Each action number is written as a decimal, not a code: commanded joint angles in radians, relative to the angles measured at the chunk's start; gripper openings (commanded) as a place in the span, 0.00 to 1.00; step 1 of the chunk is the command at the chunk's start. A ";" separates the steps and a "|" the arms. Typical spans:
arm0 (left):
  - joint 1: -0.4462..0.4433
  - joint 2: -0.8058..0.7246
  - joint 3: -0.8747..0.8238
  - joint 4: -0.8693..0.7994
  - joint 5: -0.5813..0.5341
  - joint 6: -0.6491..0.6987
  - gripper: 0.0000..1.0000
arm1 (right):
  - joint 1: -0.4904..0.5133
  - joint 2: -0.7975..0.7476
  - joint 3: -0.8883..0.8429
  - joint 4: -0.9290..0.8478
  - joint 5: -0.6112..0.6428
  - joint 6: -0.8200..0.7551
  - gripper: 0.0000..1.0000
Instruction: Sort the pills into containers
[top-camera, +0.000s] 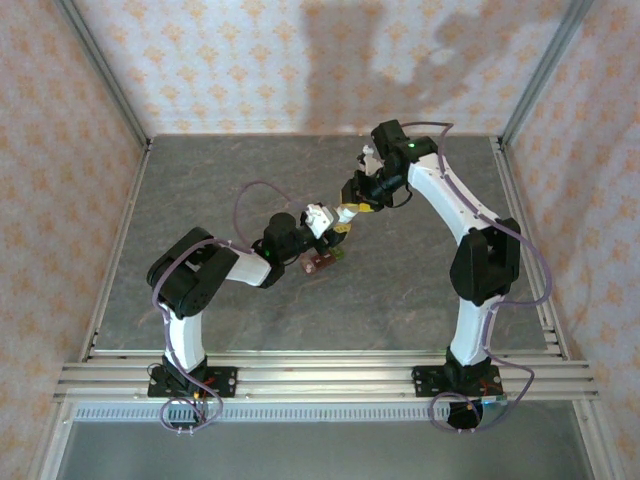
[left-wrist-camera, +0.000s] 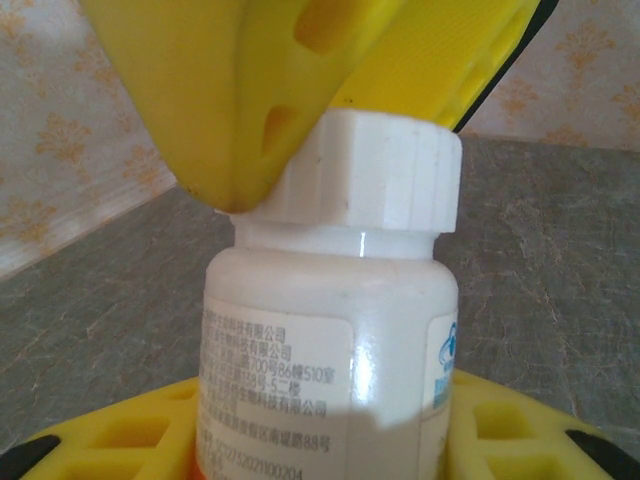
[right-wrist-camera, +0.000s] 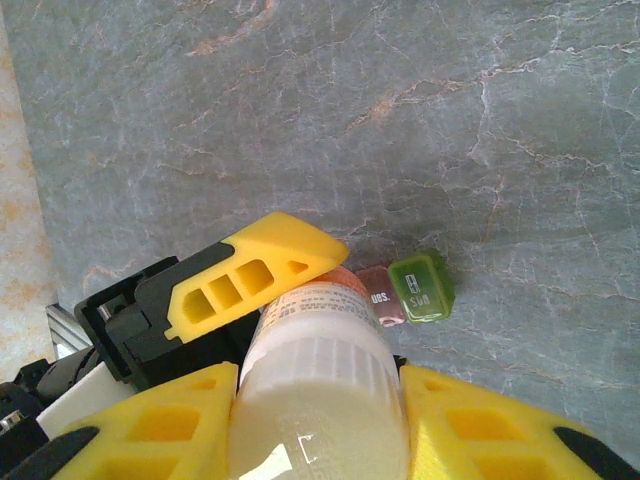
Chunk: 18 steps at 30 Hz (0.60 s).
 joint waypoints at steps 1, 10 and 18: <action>-0.005 -0.045 0.022 0.114 0.010 -0.005 0.00 | -0.003 0.019 -0.020 0.013 0.030 0.047 0.38; -0.009 -0.030 0.038 0.105 -0.002 -0.001 0.00 | 0.017 -0.032 -0.100 0.124 0.025 0.255 0.41; -0.009 -0.027 0.033 0.104 -0.006 -0.001 0.00 | 0.017 -0.056 -0.092 0.129 0.058 0.281 0.46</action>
